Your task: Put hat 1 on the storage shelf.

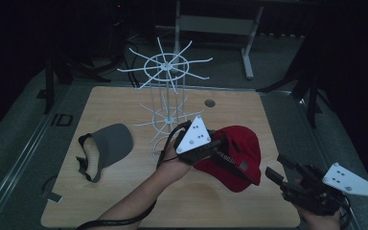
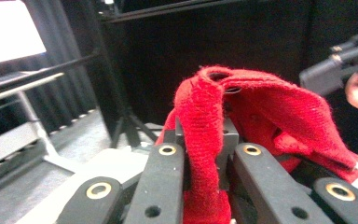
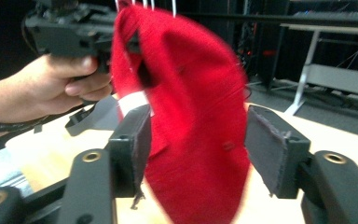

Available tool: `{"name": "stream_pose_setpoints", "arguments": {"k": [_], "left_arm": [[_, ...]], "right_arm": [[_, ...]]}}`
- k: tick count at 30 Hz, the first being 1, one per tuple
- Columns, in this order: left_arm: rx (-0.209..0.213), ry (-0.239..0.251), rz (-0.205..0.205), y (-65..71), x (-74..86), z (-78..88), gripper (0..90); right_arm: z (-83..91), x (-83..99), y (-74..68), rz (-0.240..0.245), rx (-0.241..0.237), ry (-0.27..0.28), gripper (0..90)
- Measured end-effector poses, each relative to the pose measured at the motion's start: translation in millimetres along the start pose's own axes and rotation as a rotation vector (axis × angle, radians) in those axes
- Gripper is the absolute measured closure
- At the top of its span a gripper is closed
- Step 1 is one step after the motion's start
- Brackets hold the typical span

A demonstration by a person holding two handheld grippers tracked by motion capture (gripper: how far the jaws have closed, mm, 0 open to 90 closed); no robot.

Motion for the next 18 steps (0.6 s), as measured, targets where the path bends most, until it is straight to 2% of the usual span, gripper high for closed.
{"name": "stream_pose_setpoints", "arguments": {"k": [2, 3, 4, 5, 7, 8, 9, 10, 11, 12, 14, 18], "left_arm": [[0.063, -0.006, -0.010, 0.0, 2.3, 5.9, 86.4], [0.063, -0.006, -0.010, 0.0, 2.3, 5.9, 86.3], [0.116, -0.011, -0.014, 1.2, 3.0, 9.1, 86.3], [0.116, -0.011, -0.014, 1.2, 3.0, 9.1, 86.3], [0.165, -0.033, -0.018, 2.0, 3.6, 11.3, 86.2], [0.163, -0.037, -0.027, 2.0, 3.6, 12.0, 86.3], [0.197, -0.046, -0.035, 4.3, 3.9, 13.7, 86.3], [0.197, -0.046, -0.035, 4.3, 3.9, 13.7, 86.3], [0.224, -0.058, -0.045, 6.1, 4.6, 14.5, 86.2], [0.224, -0.058, -0.045, 6.1, 4.6, 14.5, 86.2], [0.269, -0.058, -0.061, 9.0, 5.9, 15.8, 86.1], [0.293, -0.054, -0.056, 9.7, 6.7, 15.8, 86.0]], "right_arm": [[-1.1, -1.6, 2.6, 0.016, 0.009, -0.007, 47.9], [-2.7, -2.5, 2.2, 0.026, 0.005, -0.007, 48.7], [-6.0, -3.3, 1.2, 0.040, 0.003, -0.012, 48.8], [-8.3, -3.8, 0.2, 0.049, -0.003, -0.014, 48.8], [-15.6, -4.8, -2.9, 0.063, -0.022, -0.022, 48.7], [-19.3, -5.4, -4.5, 0.066, -0.034, -0.024, 48.5], [-23.1, -5.9, -6.1, 0.067, -0.052, -0.026, 47.9], [-26.7, -6.4, -7.3, 0.073, -0.062, -0.031, 47.8], [-31.2, -7.2, -8.8, 0.085, -0.070, -0.037, 46.7], [-31.2, -7.2, -8.8, 0.085, -0.070, -0.037, 46.7], [-38.1, -8.5, -11.4, 0.100, -0.090, -0.048, 46.0], [-47.5, -10.2, -18.3, 0.132, -0.138, -0.067, 47.9]]}}
Point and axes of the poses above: each handheld gripper's, and its own axes: z roughly backward along the jaws, x roughly out of its underside, y roughly to its right, the point moved 7 cm from there along -z, roughly forward along the jaws, and after that the axes turned 13 degrees about z, right-handed, at the moved point
